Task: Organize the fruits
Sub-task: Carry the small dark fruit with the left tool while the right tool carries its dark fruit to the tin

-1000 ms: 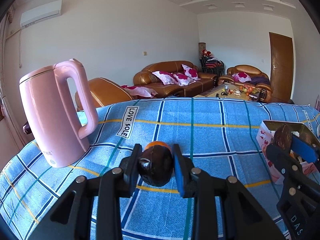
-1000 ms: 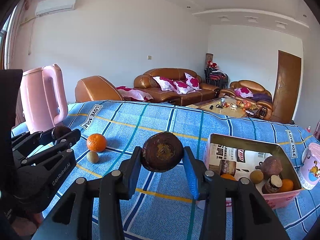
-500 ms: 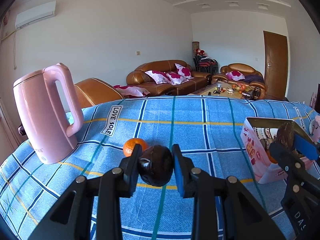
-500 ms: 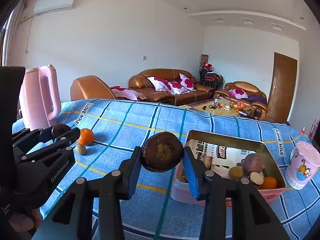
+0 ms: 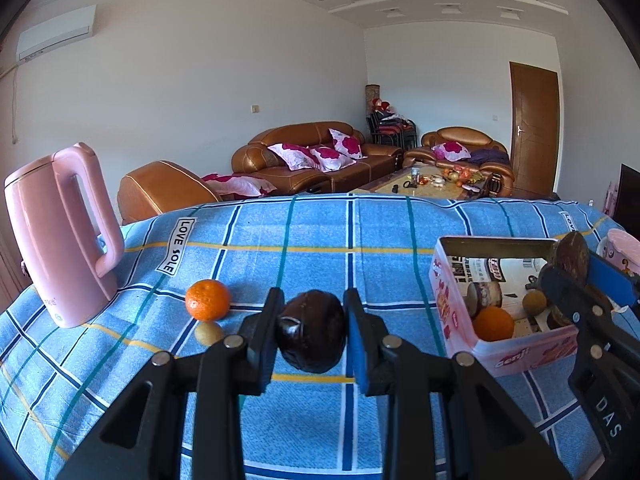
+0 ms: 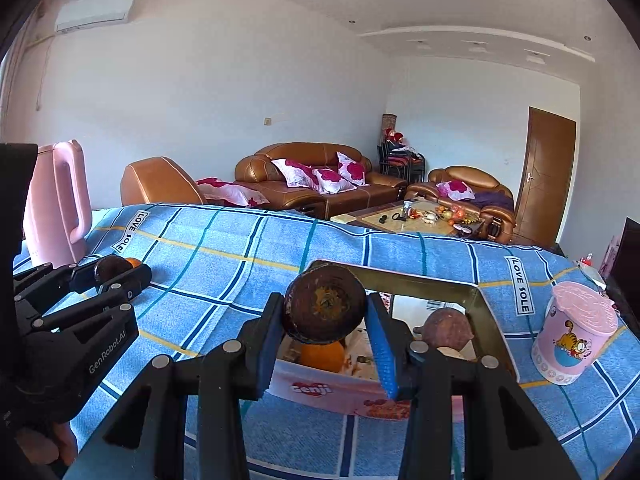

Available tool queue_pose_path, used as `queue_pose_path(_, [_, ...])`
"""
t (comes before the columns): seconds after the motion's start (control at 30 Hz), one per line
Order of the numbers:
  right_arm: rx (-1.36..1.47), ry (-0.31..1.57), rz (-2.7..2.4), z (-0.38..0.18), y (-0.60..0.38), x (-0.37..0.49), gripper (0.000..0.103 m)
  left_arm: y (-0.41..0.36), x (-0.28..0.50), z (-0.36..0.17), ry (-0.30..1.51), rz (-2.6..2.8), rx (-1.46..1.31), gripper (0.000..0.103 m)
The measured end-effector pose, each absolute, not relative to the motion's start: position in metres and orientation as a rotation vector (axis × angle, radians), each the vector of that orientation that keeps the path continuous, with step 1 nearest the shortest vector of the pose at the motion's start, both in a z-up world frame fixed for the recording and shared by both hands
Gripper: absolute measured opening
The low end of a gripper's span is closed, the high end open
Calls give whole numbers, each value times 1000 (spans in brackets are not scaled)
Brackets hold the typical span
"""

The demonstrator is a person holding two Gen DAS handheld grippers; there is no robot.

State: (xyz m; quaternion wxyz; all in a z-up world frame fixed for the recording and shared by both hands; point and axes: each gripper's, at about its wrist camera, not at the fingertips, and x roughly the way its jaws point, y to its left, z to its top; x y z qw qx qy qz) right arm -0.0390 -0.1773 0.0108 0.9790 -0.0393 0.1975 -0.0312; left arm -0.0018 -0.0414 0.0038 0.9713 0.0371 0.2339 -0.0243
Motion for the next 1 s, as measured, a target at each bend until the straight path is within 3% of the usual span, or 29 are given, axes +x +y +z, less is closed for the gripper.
queue_pose_path(1.0, [63, 395, -330, 23, -319, -33, 43, -156, 5, 5, 472, -282, 122, 32])
